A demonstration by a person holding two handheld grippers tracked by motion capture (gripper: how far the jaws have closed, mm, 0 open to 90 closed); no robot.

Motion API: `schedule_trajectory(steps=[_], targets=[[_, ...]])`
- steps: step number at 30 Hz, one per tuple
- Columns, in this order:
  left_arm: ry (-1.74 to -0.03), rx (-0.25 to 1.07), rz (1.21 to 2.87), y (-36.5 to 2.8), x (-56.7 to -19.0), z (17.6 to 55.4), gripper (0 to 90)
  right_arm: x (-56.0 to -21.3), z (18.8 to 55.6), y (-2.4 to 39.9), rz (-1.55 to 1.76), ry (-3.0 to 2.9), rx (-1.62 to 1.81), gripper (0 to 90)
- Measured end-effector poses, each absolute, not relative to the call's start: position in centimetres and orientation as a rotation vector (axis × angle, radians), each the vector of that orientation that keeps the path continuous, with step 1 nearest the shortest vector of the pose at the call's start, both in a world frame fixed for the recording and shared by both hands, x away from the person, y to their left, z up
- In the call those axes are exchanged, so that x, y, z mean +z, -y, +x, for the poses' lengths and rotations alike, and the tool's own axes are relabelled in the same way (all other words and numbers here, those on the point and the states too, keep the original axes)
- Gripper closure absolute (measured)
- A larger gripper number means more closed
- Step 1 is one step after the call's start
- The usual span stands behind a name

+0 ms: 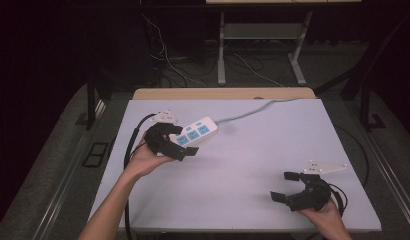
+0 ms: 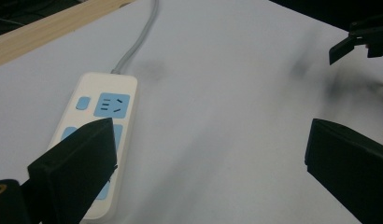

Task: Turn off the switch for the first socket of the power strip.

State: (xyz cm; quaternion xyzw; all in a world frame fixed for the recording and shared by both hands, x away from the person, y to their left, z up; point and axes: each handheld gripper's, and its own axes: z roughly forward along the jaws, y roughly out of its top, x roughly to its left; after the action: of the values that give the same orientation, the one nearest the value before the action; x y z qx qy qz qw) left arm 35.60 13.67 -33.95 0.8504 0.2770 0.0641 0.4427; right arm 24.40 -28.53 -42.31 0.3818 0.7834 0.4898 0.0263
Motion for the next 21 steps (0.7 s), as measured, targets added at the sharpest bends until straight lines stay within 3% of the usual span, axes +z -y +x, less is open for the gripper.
schedule_trajectory(steps=[21], targets=[[-0.705,0.154,2.16,-13.5,-33.7,39.8,1.1,-42.3,24.3,28.7,1.184,-2.422,1.512,0.3]])
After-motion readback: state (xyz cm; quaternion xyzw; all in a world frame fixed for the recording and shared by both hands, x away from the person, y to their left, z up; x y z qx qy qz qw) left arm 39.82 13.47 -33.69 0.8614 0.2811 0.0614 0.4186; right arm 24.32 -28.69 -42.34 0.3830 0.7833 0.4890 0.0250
